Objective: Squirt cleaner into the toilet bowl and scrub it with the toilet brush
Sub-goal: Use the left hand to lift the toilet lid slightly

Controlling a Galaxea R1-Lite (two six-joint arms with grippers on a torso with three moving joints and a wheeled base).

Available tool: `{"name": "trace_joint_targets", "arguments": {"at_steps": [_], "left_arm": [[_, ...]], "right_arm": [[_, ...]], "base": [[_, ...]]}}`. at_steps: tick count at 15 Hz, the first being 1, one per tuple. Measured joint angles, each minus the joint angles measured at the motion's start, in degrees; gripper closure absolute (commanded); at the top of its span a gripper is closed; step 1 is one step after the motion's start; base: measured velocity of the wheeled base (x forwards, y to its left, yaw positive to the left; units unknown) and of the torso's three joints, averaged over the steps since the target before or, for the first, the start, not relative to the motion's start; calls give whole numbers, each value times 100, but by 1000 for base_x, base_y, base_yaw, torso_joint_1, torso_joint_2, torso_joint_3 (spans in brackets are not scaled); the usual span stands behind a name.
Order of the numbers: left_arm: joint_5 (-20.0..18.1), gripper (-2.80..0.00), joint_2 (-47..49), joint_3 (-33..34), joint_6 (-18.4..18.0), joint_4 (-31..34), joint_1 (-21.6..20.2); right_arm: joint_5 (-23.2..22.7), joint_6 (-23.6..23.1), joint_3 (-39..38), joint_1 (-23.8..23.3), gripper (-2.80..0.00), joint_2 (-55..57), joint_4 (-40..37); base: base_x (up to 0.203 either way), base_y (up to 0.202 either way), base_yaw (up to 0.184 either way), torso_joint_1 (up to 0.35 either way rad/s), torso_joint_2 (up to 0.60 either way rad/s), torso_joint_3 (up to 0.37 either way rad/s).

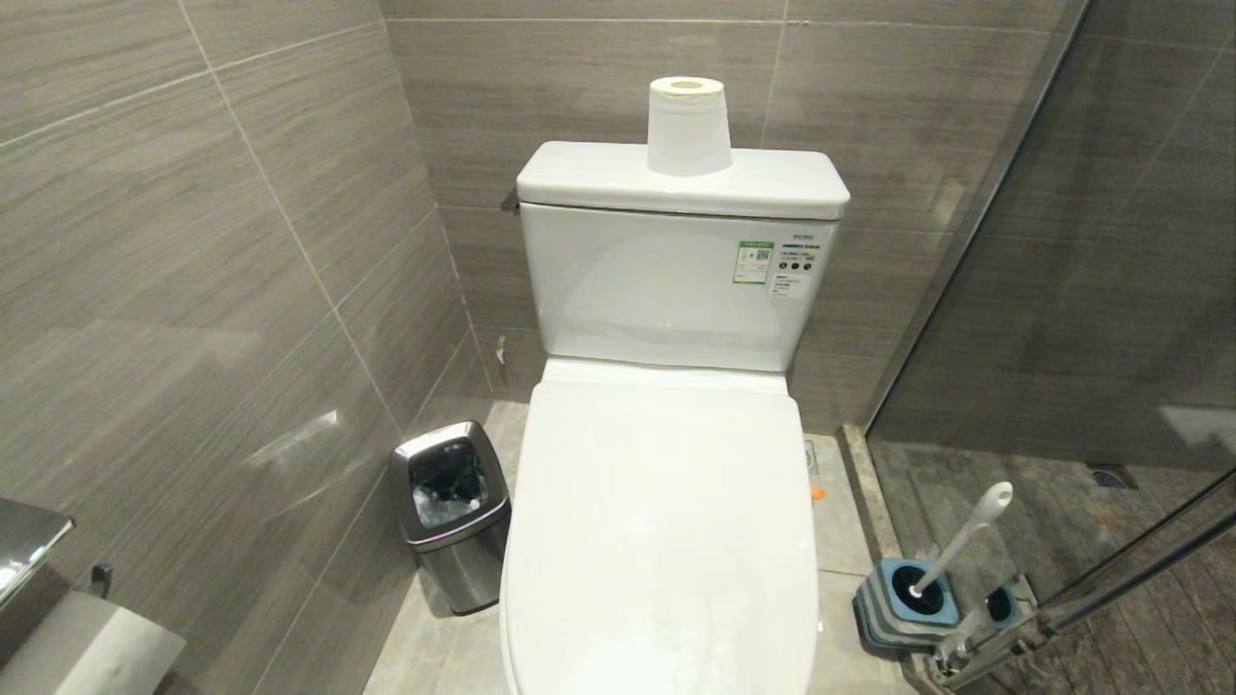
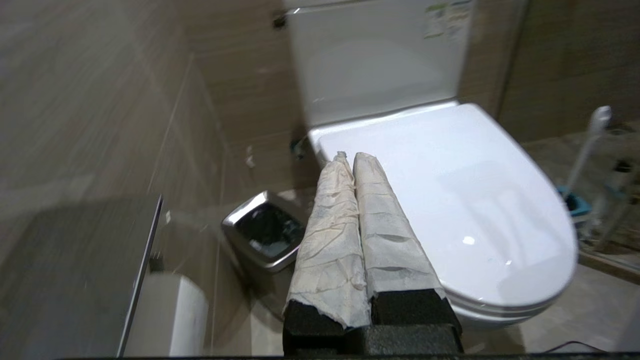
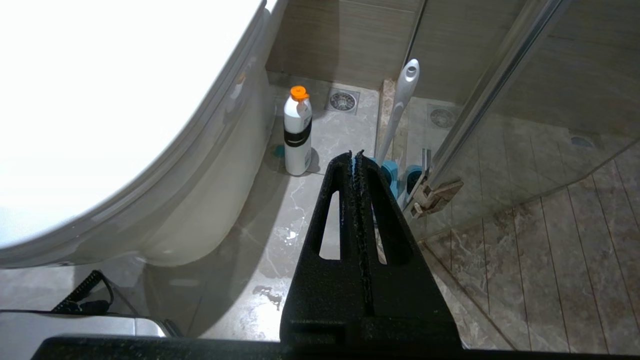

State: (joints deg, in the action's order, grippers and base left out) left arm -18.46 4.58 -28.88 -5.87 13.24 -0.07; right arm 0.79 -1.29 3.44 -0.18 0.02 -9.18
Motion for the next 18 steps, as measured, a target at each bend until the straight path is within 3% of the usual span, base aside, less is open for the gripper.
{"name": "trace_joint_targets", "arguments": {"at_steps": [3, 7, 18], "left_arm": [[-528, 0, 811, -953, 7, 70, 7], [-668, 0, 1962, -1521, 45, 86, 127], [-662, 0, 4705, -629, 36, -58, 354]], "right_arm": [[-1, 1, -6, 0, 0, 0, 6], [-6, 0, -2, 0, 0, 0, 0], [0, 0, 0, 0, 0, 0, 0]], "base": [[0, 0, 0, 0, 0, 0], [0, 0, 0, 0, 0, 0], [0, 0, 0, 0, 0, 0]]}}
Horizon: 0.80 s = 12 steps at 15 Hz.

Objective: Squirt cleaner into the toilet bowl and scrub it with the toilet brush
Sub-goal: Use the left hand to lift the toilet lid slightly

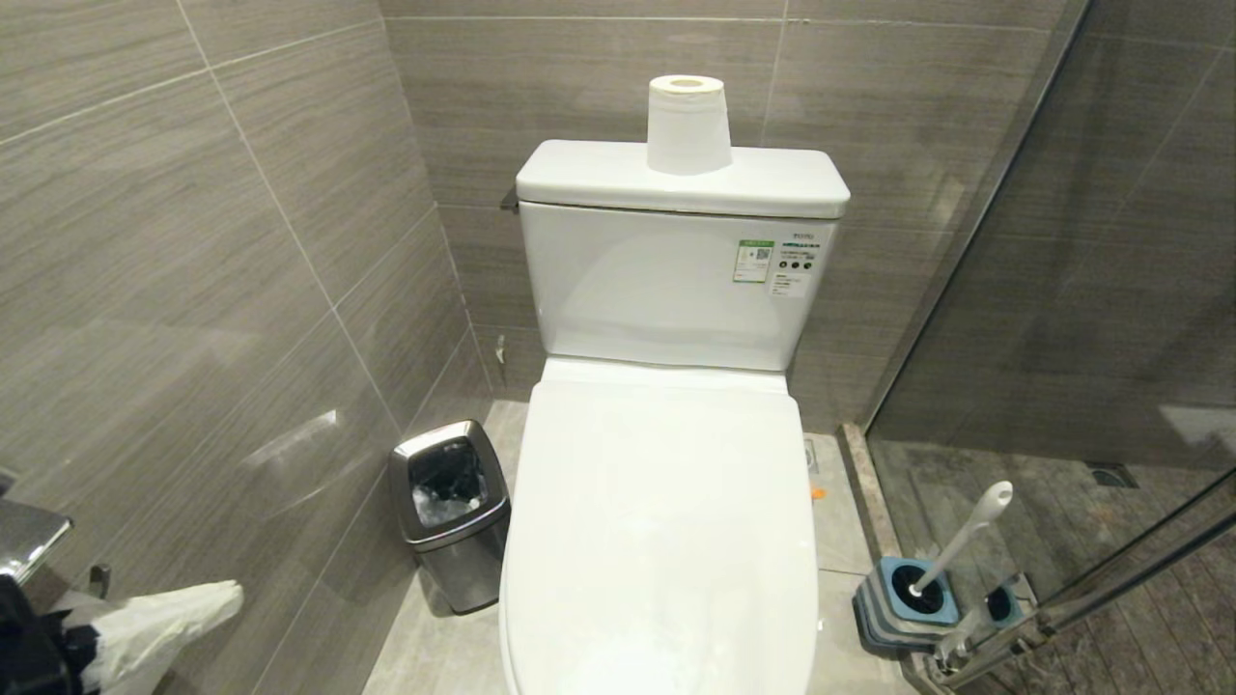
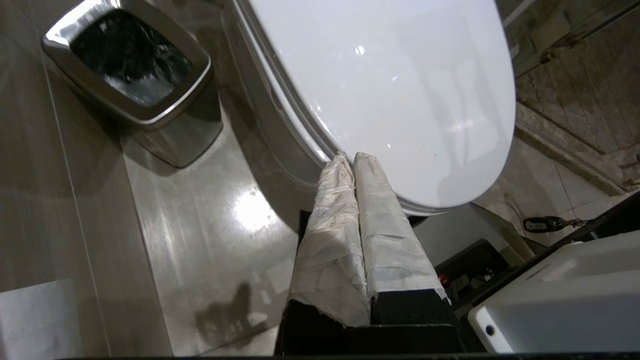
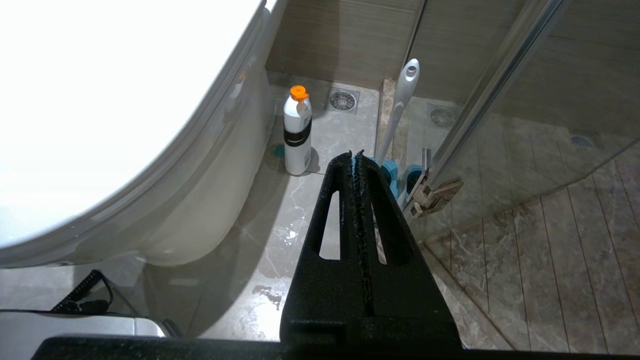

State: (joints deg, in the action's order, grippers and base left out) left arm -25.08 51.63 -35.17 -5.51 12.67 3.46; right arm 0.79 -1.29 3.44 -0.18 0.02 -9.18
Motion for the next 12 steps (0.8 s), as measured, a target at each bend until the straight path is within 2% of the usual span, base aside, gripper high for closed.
{"name": "trace_joint_targets", "arguments": {"at_steps": [6, 9, 12], "left_arm": [[146, 0, 1920, 201, -88, -1036, 6], [572, 0, 2888, 660, -292, -1916, 200], [754, 0, 3884, 1050, -331, -2939, 348]], "right_arm": [[-2, 1, 0, 0, 0, 0, 0], [-2, 0, 0, 0, 0, 0, 0], [0, 2, 0, 0, 0, 0, 0]], "base": [[0, 0, 0, 0, 0, 0], [0, 0, 0, 0, 0, 0], [0, 0, 0, 0, 0, 0]]}}
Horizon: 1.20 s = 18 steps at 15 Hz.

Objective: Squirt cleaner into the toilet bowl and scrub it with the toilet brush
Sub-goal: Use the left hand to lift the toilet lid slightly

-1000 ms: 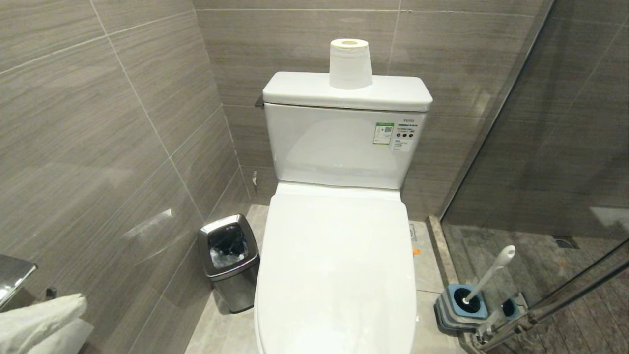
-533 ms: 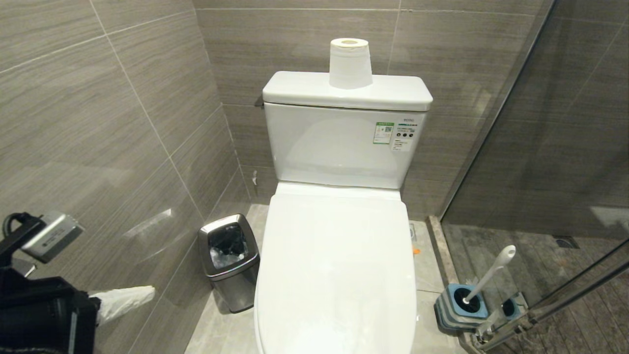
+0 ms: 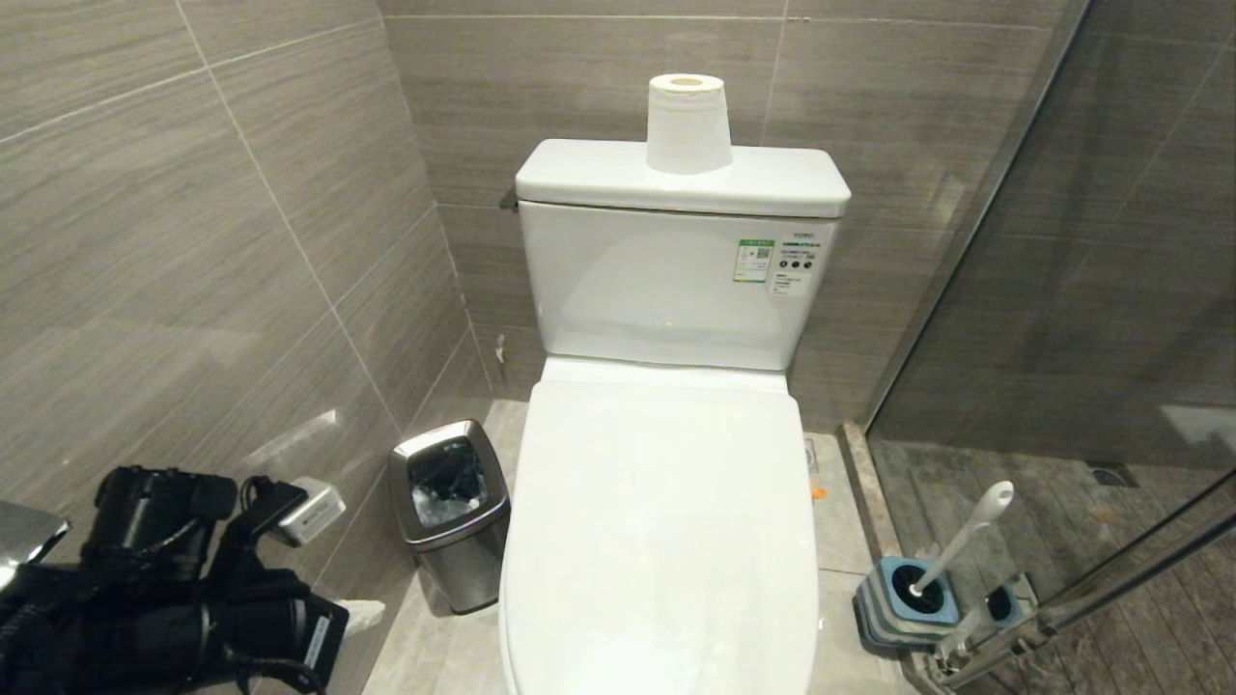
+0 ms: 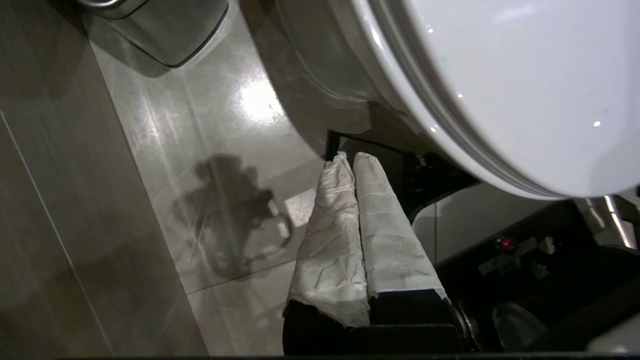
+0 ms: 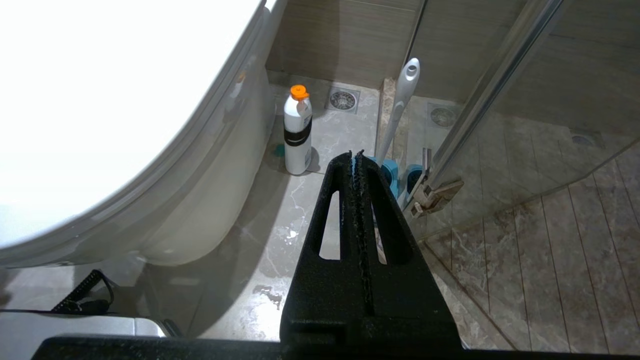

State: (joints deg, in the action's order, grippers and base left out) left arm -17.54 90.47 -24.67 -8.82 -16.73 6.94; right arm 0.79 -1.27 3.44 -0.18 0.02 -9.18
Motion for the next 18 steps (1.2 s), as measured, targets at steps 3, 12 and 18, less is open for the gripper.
{"name": "trace_joint_targets", "arguments": {"at_steps": [3, 12, 18], "left_arm": [[343, 0, 952, 236, 12, -1248, 267], [498, 0, 2773, 355, 265, -3675, -274], [-480, 0, 2744, 362, 478, -3709, -907]], "right_arm": [[-6, -2, 0, 0, 0, 0, 0], [-3, -1, 0, 0, 0, 0, 0], [-4, -2, 0, 0, 0, 0, 0]], "base": [[0, 0, 0, 0, 0, 0], [0, 0, 0, 0, 0, 0], [0, 0, 0, 0, 0, 0]]}}
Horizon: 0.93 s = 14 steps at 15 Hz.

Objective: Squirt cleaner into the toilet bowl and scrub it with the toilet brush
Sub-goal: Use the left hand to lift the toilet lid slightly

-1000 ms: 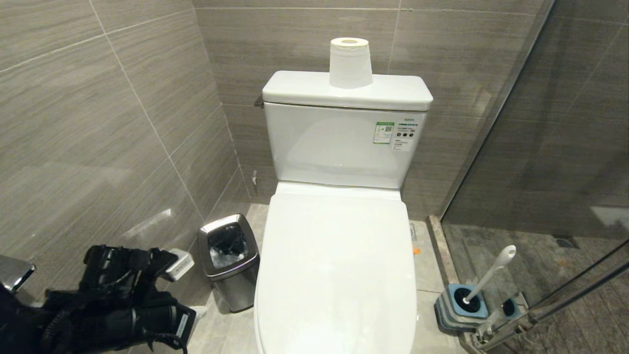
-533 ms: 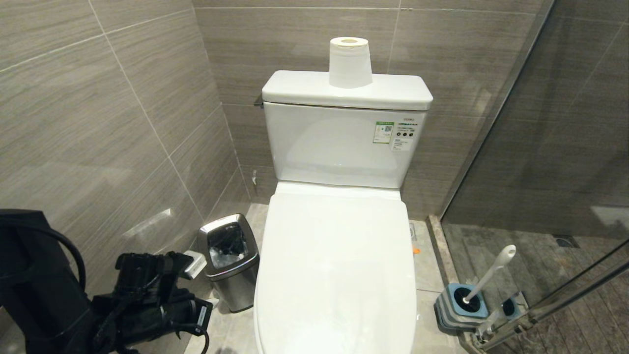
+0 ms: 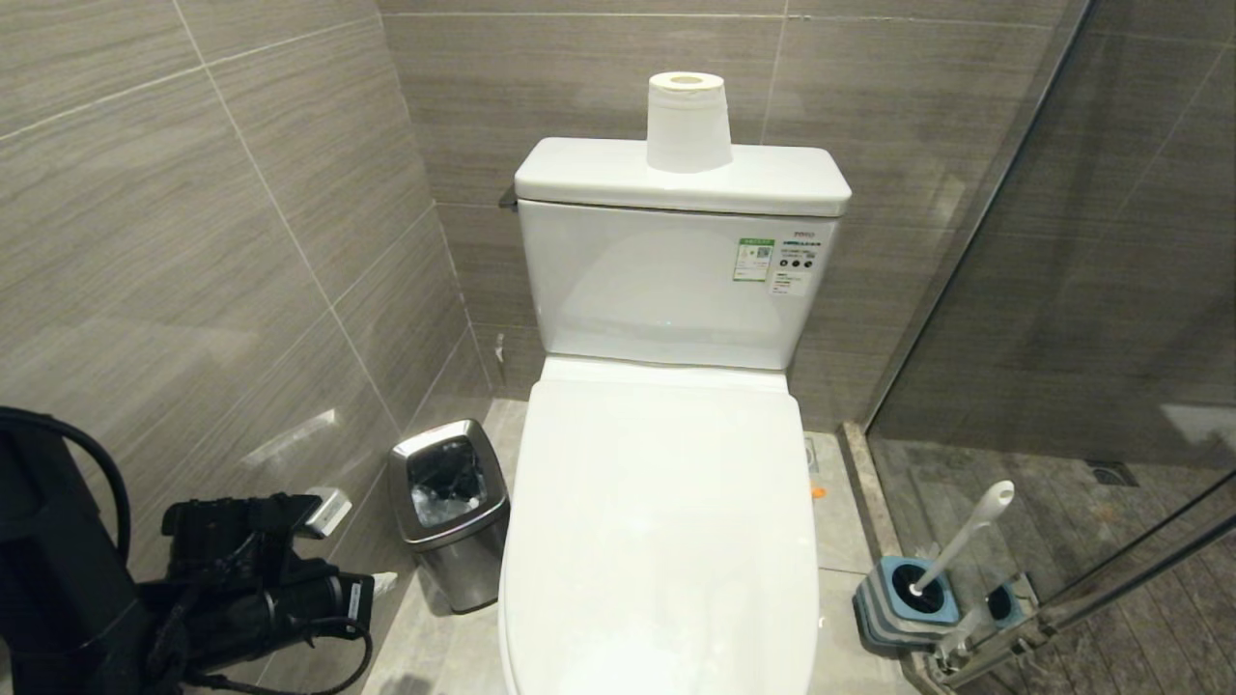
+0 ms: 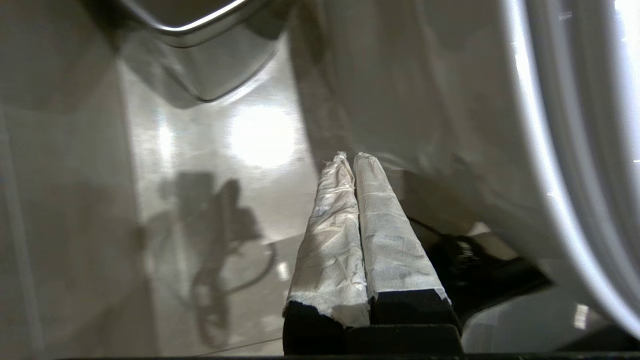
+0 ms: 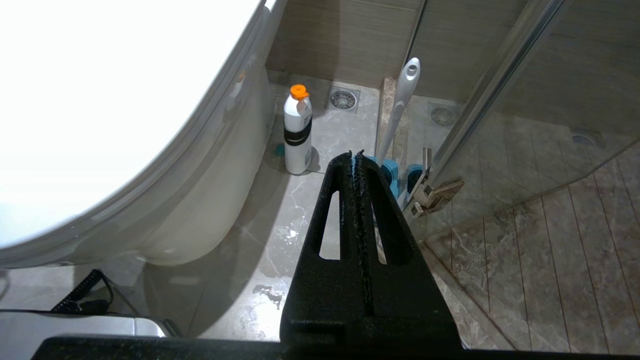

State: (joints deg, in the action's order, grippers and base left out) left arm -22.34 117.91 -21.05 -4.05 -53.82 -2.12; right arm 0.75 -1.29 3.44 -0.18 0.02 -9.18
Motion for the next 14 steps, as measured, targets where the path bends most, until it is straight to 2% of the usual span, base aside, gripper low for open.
{"name": "trace_joint_targets", "arguments": {"at_steps": [3, 7, 10, 14], "left_arm": [[-478, 0, -108, 35, 547, 2, 22], [-1027, 0, -86, -6, 1611, 2, 194], [-1087, 0, 86, 16, 1730, -67, 413], [-1074, 0, 227, 89, 1816, -759, 455]], "right_arm": [[4, 0, 0, 0, 0, 0, 0], [2, 0, 0, 0, 0, 0, 0], [-1, -1, 0, 0, 0, 0, 0], [-3, 1, 0, 0, 0, 0, 0]], "base": [[0, 0, 0, 0, 0, 0], [0, 0, 0, 0, 0, 0], [0, 0, 0, 0, 0, 0], [0, 0, 0, 0, 0, 0]]}}
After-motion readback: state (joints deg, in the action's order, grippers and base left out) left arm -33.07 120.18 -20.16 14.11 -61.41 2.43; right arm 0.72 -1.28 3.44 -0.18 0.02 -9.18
